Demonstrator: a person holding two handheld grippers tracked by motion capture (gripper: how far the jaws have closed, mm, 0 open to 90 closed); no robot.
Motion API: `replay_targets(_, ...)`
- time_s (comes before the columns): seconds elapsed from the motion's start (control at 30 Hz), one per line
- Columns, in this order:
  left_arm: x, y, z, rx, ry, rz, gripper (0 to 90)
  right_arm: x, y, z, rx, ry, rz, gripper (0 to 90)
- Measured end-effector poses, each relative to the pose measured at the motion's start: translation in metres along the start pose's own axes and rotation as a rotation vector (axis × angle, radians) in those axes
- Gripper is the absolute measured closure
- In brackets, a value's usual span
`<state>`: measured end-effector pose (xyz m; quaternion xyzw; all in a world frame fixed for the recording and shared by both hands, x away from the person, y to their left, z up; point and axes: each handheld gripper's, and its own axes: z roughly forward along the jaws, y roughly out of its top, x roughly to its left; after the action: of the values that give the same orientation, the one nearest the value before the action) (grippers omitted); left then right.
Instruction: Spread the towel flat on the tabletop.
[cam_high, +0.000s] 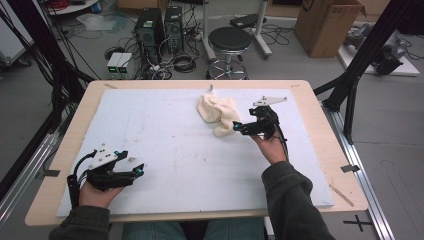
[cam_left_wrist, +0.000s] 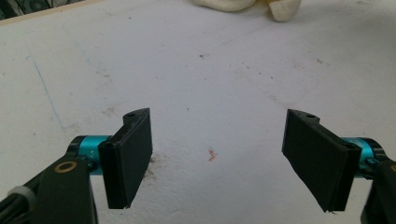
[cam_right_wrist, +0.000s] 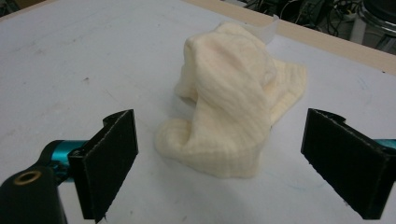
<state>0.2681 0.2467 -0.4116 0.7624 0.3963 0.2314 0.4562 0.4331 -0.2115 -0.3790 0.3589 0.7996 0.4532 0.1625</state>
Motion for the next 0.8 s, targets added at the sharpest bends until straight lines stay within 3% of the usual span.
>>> replay_targets(0.47,0.003,0.001,0.003,-0.002,-0.002,-0.005,24.9,-0.005,0.026,0.044,0.0,-0.013,0.036,13.9)
replay_targets(0.8,0.003,0.0,0.003,-0.001,-0.007,-0.003,24.9,-0.007,0.016,0.077,0.031,-0.025,0.069,17.5)
